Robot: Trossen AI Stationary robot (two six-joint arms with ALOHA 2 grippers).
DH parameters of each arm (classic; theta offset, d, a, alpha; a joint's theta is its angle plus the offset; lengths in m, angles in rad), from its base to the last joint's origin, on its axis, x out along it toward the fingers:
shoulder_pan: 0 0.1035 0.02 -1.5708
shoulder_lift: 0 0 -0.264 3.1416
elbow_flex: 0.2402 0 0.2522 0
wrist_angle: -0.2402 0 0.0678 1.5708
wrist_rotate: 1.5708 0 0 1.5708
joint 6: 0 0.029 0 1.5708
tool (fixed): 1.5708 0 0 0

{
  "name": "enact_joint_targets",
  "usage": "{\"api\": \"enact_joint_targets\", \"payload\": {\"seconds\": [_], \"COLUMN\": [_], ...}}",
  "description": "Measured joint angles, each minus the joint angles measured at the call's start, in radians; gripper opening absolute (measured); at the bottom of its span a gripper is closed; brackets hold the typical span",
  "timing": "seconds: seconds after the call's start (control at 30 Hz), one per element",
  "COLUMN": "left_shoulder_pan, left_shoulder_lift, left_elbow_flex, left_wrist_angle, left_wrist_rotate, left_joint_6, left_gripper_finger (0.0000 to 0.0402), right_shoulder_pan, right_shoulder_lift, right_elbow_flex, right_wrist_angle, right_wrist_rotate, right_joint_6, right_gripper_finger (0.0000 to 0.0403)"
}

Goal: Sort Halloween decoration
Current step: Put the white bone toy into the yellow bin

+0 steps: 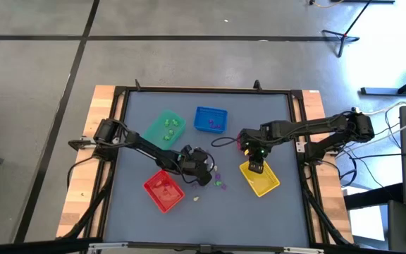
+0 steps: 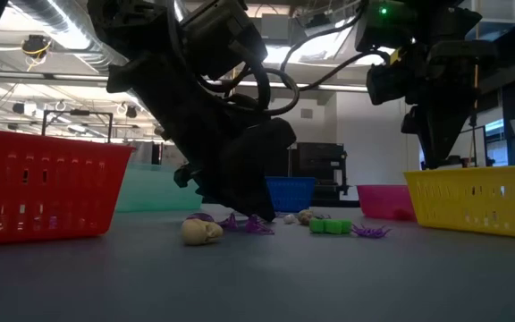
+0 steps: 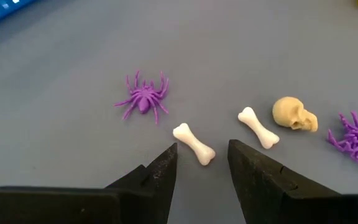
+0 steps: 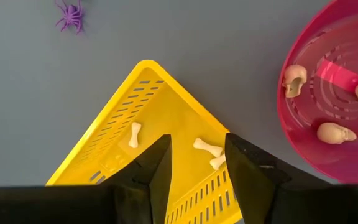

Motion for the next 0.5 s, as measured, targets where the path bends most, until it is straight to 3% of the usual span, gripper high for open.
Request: {"api": "enact_joint_targets", "payload": {"seconds": [0.17, 0.5], "left_shoulder_pan": [0.0, -0.001], "left_shoulder_lift": [0.001, 0.003], "left_elbow_flex": [0.0, -0.002], "left_wrist_angle": [0.0, -0.008], "left_wrist_rotate": [-0.007, -0.028], "left_joint_6": [-0.044, -0.075], "left_gripper_finger": [0.0128, 0.0073], "right_shoulder_pan": [0.0, 0.0], "right_shoulder_lift": [0.0, 0.0], "right_elbow_flex": [0.0, 0.0], "right_wrist_angle": [0.0, 0.0], "right_wrist_rotate": [0.004, 0.005], "right_joint_6": [0.0, 0.0], "right_gripper_finger": [0.0147, 0.0147]}}
